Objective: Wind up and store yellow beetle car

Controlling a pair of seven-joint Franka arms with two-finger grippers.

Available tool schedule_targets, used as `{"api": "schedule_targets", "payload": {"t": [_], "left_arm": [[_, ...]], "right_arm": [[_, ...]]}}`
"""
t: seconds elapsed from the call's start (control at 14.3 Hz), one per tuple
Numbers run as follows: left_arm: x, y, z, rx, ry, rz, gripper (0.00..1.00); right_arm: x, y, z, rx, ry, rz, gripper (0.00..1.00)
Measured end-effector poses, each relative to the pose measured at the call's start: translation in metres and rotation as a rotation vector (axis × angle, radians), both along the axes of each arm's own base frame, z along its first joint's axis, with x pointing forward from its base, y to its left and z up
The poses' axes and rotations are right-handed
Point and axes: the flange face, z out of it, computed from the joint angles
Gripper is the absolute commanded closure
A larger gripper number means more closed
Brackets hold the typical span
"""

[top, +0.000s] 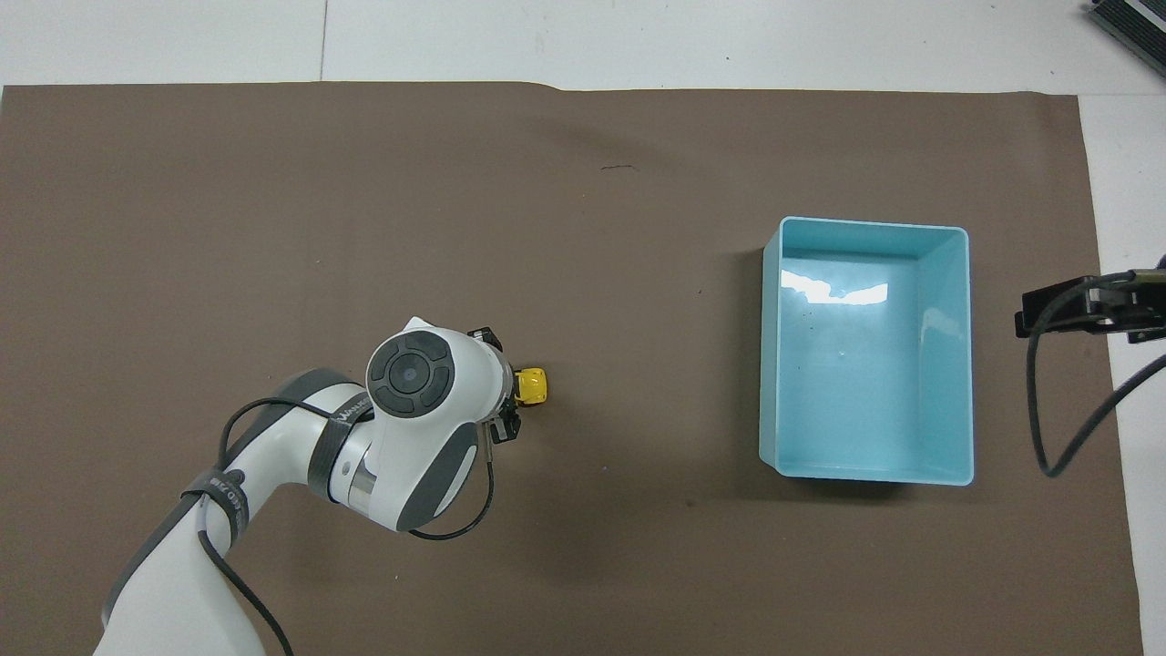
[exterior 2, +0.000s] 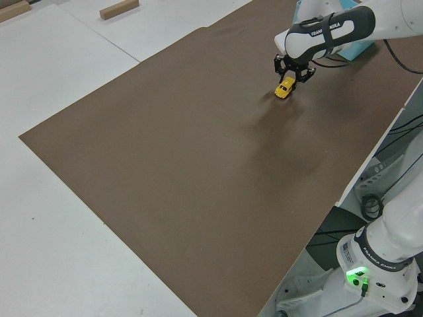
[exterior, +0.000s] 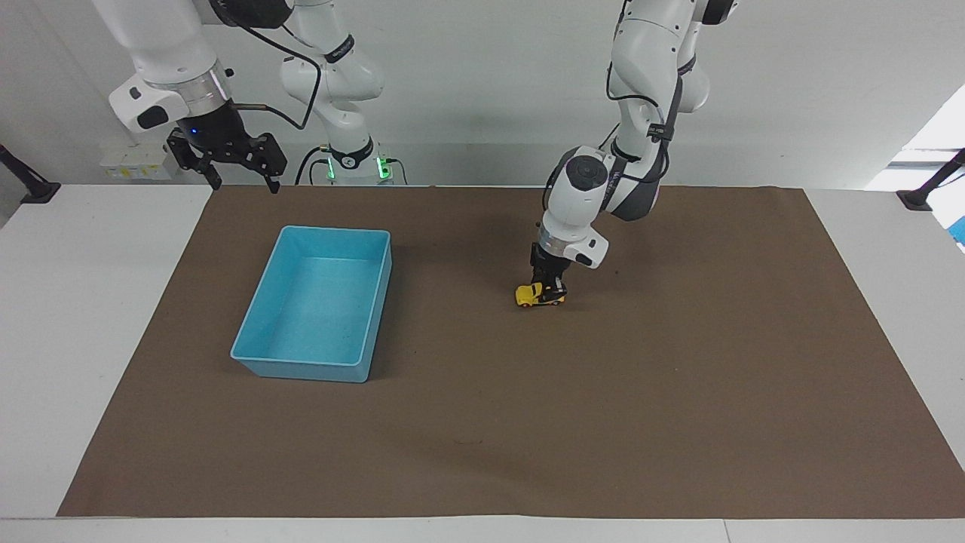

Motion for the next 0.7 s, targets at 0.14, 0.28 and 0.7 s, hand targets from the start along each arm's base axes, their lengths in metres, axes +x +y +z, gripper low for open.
{"api": "schedule_targets", "payload": {"t": [0.14, 0.28, 0.7], "left_arm": [[0.002, 0.007, 0.0, 0.006, 0.006, 0.003, 0.89], [0.004, 0.015, 0.0, 0.01, 0.011, 0.005, 0.88], [0.012, 0.038, 0.0, 0.019, 0.027, 0.041, 0.87]], "right_arm": [[0.0, 0.0, 0.0, 0.0, 0.0, 0.0, 0.0], [0.0, 0.0, 0.0, 0.0, 0.0, 0.0, 0.0], [0.0, 0.0, 0.0, 0.0, 0.0, 0.0, 0.0]]}}
